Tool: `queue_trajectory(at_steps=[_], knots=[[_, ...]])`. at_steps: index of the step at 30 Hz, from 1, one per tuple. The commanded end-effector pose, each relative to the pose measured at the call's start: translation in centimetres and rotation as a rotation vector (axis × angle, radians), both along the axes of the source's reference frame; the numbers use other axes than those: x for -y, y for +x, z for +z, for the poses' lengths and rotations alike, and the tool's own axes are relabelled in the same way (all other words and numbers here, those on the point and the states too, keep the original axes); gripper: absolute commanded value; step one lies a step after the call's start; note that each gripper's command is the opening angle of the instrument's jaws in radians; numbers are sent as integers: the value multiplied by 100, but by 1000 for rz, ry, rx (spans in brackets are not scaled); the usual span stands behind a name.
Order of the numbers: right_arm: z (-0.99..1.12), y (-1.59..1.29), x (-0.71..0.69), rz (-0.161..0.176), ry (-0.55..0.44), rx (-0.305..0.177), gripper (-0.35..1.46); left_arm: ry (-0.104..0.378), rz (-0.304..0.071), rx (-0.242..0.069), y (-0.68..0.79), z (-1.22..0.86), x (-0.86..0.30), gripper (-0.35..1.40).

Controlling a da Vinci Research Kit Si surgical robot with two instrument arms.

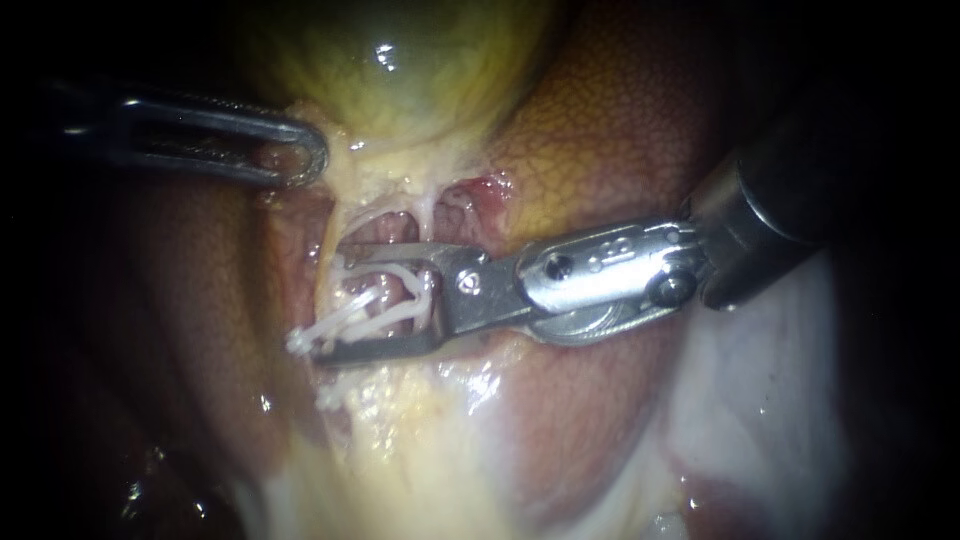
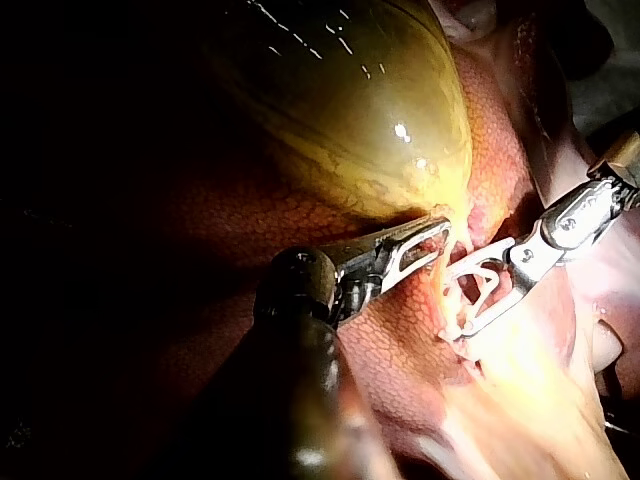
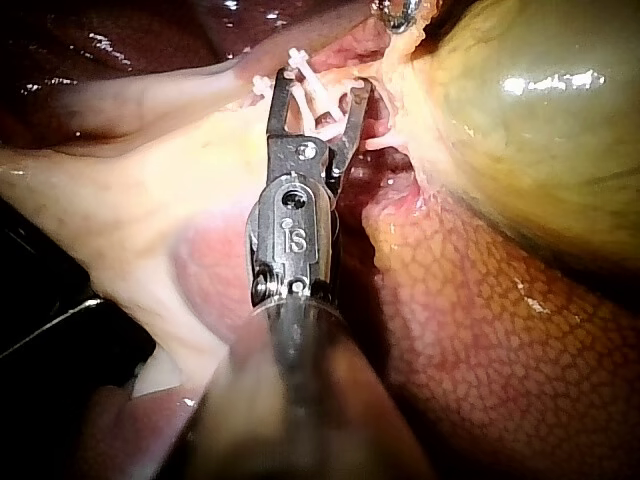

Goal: Clipping third clip left tube

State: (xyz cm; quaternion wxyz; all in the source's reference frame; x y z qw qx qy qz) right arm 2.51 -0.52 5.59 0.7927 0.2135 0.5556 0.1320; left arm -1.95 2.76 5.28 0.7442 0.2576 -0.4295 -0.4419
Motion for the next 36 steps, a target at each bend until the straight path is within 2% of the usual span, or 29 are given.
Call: queue_trajectory(at_steps=[1,10,26,31,36], knots=[[0,0,0,-1,0,-1,45,0,0,0,0,0,0,-35],[-10,-6,4,-11,3,-12,45,1,1,1,1,1,-1,-35],[-65,-59,-5,-23,48,-69,45,1,4,2,5,4,-4,-35],[-66,-67,-5,-22,60,-72,45,1,4,2,5,4,-4,-35],[-56,-69,-8,-14,90,-75,45,1,4,2,6,4,-4,-35]])
